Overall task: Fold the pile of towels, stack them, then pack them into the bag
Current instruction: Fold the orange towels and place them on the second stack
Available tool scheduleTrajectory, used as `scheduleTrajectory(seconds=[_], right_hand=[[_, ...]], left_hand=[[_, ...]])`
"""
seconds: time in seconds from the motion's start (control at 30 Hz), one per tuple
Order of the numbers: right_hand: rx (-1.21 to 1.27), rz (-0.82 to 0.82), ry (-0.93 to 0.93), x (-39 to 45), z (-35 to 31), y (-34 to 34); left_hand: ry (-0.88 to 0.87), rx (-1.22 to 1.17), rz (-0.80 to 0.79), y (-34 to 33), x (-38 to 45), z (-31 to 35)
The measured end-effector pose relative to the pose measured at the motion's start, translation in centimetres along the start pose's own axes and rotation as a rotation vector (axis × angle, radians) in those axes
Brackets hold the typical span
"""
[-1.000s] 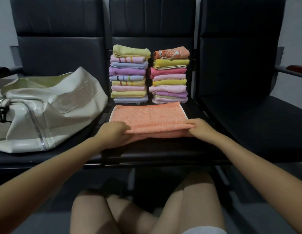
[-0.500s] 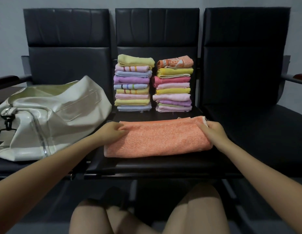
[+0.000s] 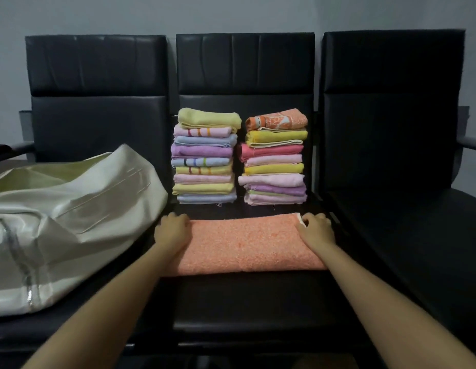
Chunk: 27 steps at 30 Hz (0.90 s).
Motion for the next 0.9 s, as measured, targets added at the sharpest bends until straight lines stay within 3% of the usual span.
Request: scheduleTrajectory(seconds=[0.1, 0.2, 0.3, 0.4, 0.47, 0.53, 0.6, 0.73, 0.8, 0.9], right_hand=[[0.102, 0.074, -0.04, 0.3, 1.2, -0.2], [0.151, 0.075, -0.059, 0.4, 1.7, 0.0], [0.129, 0.046, -0.055, 0.0, 1.5, 0.2], [0.116, -0.031, -0.052, -0.6, 1.3, 0.0], [0.147, -0.102, -0.042, -1.5, 1.1, -0.1], [0.278, -0.215, -0.03, -3.1, 1.0, -0.6], [0.456, -0.305, 0.009, -4.7, 0.5, -0.9], [0.628, -0.354, -0.038, -5.5, 0.0, 0.7], [0.718, -0.361, -0.065, -5.2, -1.4, 1.8], [0.726, -0.339, 0.056, -5.2, -6.1, 3.8]], left_hand=[[0.047, -0.259, 0.103, -0.9, 0.7, -2.3], [0.075, -0.414, 0.095, -1.1, 0.9, -3.1], [0.074, -0.212, 0.13, -0.4, 0.4, -1.7], [-0.104, -0.049, 0.222, 1.4, -1.3, 2.5], [-0.223, -0.127, 0.15, 1.5, -3.1, 6.4], [-0.31, -0.149, -0.05, -0.9, -5.0, 10.2], [-0.358, -0.024, -0.251, -4.2, -7.1, 12.8], [-0.355, 0.098, -0.285, -6.0, -7.4, 13.7], [-0.377, 0.015, -0.249, -5.3, -7.3, 13.8], [-0.384, -0.394, -0.054, -2.8, -7.2, 12.5]])
Point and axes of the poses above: each hand's wrist, its own x-axis towards the middle knuckle, its own y-axis out of the back of the hand, z = x × y, the point moved 10 cm from there along x, towards the middle knuckle, and after that the axes turned 8 degrees about -z, right-handed, at the moved point
